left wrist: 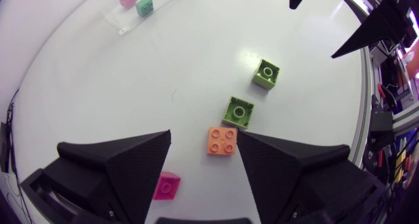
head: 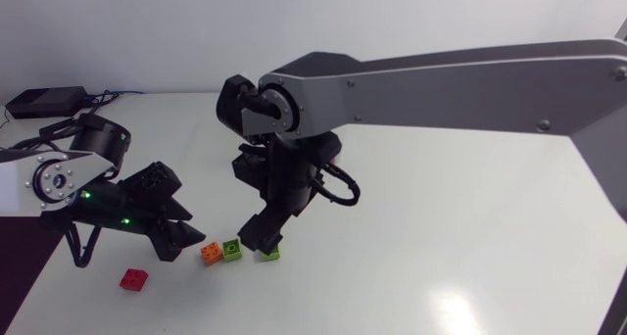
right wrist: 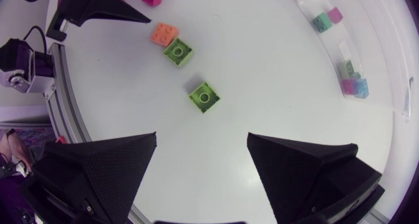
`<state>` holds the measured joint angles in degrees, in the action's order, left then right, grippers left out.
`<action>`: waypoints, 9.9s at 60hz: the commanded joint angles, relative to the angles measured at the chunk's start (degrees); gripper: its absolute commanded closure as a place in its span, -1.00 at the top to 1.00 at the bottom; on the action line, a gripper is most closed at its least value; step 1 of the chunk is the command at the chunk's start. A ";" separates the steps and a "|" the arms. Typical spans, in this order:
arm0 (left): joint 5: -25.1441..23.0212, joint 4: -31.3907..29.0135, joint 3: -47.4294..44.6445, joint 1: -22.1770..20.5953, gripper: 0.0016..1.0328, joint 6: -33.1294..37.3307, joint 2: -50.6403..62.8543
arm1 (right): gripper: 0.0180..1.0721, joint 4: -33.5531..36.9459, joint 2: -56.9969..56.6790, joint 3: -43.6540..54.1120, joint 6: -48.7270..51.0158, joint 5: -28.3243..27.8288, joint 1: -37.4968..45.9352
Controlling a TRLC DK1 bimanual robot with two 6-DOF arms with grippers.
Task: Place the duplo bricks in the container
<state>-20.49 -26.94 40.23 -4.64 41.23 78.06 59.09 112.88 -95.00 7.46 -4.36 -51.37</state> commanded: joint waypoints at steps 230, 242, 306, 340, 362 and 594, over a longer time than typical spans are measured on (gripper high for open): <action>-1.66 24.65 41.60 -5.11 -0.41 -23.65 29.08 | -0.34 -15.14 6.30 -19.43 -4.74 -0.03 20.79; -1.39 25.27 44.32 -5.46 -0.41 -24.01 31.80 | -0.34 -14.62 8.94 -23.48 -6.15 0.41 22.20; -0.43 26.94 39.93 -2.47 0.84 -25.76 19.23 | -0.29 -8.38 22.74 -43.34 -7.64 1.64 27.73; -15.19 9.27 18.04 14.40 0.84 -13.72 -7.93 | 0.91 -4.07 17.73 -42.90 -7.20 1.81 24.92; -18.01 -1.45 3.28 20.55 0.84 11.06 -11.88 | 0.91 -5.92 5.07 -26.38 1.76 -1.18 12.79; -25.21 -22.37 6.62 33.03 -0.49 50.00 3.06 | -0.40 4.10 27.66 -21.10 22.68 -0.39 -6.55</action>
<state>-44.80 -48.14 46.04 27.97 88.77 82.00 63.51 141.53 -120.60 31.29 -5.48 -57.25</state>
